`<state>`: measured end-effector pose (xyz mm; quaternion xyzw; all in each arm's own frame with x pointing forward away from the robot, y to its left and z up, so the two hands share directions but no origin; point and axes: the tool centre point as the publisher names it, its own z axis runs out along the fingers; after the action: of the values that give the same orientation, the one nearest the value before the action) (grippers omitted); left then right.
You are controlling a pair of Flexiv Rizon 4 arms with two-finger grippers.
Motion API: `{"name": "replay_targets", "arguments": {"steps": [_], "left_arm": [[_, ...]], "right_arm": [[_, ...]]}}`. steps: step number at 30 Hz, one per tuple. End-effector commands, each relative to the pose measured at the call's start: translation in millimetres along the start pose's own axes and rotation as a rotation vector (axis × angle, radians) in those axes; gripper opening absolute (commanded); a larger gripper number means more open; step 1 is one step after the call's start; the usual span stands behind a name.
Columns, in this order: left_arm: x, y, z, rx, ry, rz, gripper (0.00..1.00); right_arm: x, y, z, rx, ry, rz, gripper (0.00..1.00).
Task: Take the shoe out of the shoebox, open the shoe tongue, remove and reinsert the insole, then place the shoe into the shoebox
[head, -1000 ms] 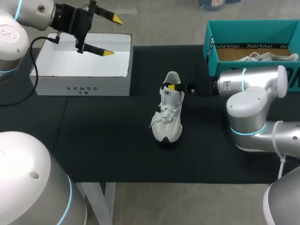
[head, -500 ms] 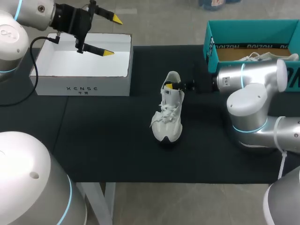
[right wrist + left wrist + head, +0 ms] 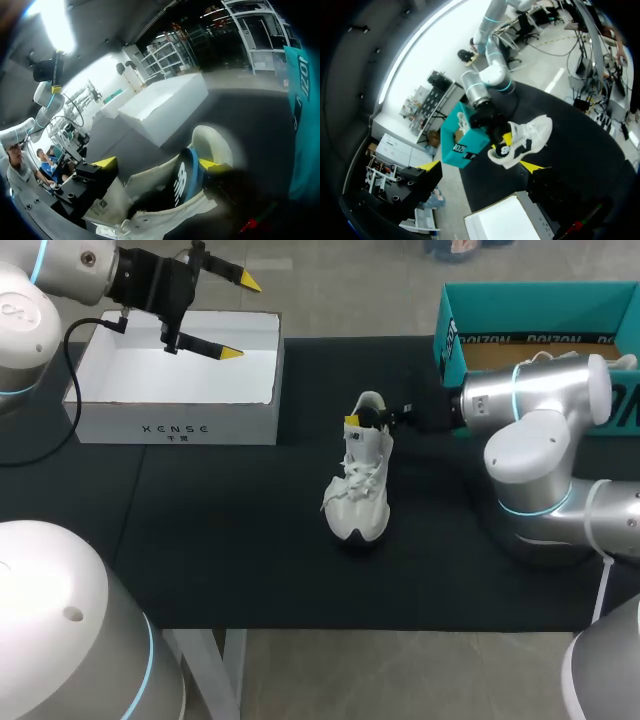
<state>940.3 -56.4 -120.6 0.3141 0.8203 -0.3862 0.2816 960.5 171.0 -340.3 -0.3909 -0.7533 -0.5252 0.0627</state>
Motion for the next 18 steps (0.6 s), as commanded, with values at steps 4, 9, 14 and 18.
{"name": "replay_targets", "arguments": {"steps": [4,9,14,18], "left_arm": [[0.3,0,0,-0.002,0.0,0.0,1.0],[0.3,0,0,-0.002,0.0,0.0,1.0],[0.3,0,0,-0.002,0.0,0.0,1.0],[0.3,0,0,-0.002,0.0,0.0,1.0]], "right_arm": [[-3.6,8.6,-10,-0.001,-0.045,0.002,1.0],[1.4,6.9,-11,0.028,-0.062,-0.015,1.0],[8.3,16.5,-23,0.018,-0.163,0.003,1.0],[12.0,20.4,-30,0.081,-0.223,0.053,1.0]]}}
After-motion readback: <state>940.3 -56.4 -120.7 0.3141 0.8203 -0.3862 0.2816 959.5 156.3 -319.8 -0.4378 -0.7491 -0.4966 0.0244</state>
